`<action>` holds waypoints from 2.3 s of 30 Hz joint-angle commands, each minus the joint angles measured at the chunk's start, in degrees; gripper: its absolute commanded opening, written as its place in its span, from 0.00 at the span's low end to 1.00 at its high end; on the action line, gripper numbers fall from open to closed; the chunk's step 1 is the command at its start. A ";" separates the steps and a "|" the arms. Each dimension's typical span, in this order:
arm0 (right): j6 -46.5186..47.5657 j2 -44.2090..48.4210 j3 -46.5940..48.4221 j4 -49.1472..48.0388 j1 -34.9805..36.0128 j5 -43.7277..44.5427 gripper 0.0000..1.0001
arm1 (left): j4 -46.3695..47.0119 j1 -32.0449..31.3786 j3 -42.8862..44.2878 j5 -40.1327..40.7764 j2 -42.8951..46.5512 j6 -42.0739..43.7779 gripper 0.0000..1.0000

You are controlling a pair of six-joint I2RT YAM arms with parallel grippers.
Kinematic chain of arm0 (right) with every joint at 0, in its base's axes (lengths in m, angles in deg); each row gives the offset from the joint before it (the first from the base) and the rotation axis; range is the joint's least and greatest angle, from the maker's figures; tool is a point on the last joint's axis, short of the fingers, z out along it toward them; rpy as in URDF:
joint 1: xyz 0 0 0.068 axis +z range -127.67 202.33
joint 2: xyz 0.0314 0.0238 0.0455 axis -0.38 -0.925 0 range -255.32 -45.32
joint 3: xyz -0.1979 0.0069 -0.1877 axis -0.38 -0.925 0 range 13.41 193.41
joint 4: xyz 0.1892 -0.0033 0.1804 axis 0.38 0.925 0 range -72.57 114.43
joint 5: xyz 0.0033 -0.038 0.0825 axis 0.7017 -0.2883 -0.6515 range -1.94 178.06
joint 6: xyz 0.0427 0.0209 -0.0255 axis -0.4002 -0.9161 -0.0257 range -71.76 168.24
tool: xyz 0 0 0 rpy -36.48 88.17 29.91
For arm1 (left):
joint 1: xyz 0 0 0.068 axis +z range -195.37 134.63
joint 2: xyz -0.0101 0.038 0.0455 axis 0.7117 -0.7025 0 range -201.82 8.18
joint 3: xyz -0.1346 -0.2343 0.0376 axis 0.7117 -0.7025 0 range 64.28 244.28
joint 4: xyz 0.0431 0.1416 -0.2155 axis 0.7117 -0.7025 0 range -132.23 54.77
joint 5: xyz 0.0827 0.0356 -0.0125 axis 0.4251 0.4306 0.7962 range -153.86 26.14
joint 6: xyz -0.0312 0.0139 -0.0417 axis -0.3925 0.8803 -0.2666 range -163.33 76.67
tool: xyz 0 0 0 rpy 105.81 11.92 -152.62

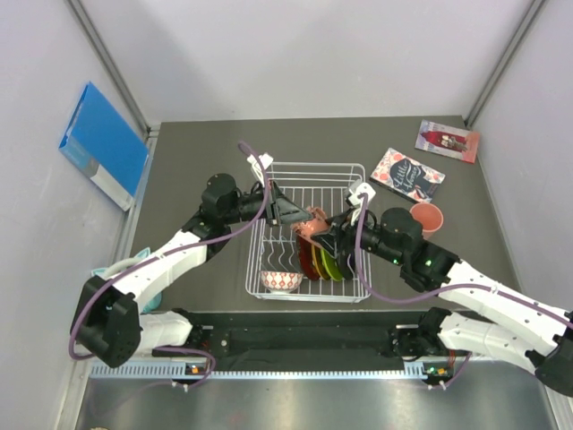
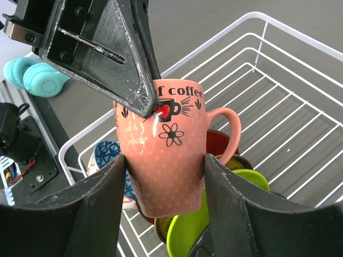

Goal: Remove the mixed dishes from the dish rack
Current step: Place the cup at the center of the board.

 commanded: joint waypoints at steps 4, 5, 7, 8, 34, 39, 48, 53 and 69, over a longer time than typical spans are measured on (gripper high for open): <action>-2.27 2.98 3.08 -3.69 0.87 4.01 0.11 | -8.50 -0.73 4.35 7.01 4.45 9.12 0.00; -2.18 3.25 3.60 -2.47 0.87 5.75 0.24 | -9.31 -0.73 4.97 7.54 4.54 9.75 0.00; -2.09 4.13 4.83 -1.32 0.96 6.20 0.39 | -10.46 -0.73 6.38 8.33 4.62 10.98 0.00; -2.27 4.39 5.19 -0.53 0.87 6.55 0.49 | -11.42 -0.73 6.82 9.03 4.54 11.42 0.00; -14.93 -18.54 51.15 48.51 0.69 30.64 0.83 | -40.27 -12.41 19.14 23.28 8.66 68.19 0.00; -12.55 -21.79 58.44 55.80 0.17 27.66 0.83 | -41.40 -12.68 15.00 11.88 14.98 81.08 0.00; -9.03 -21.09 55.99 55.47 0.08 15.01 0.71 | -42.89 -14.16 16.49 3.33 13.07 83.50 0.00; -8.25 -19.25 53.54 54.59 0.08 11.04 0.68 | -44.82 -17.60 19.21 6.23 9.38 85.95 0.00; -0.96 -22.67 52.74 61.18 1.40 4.54 0.59 | -47.64 -20.59 24.48 7.37 3.04 89.12 0.00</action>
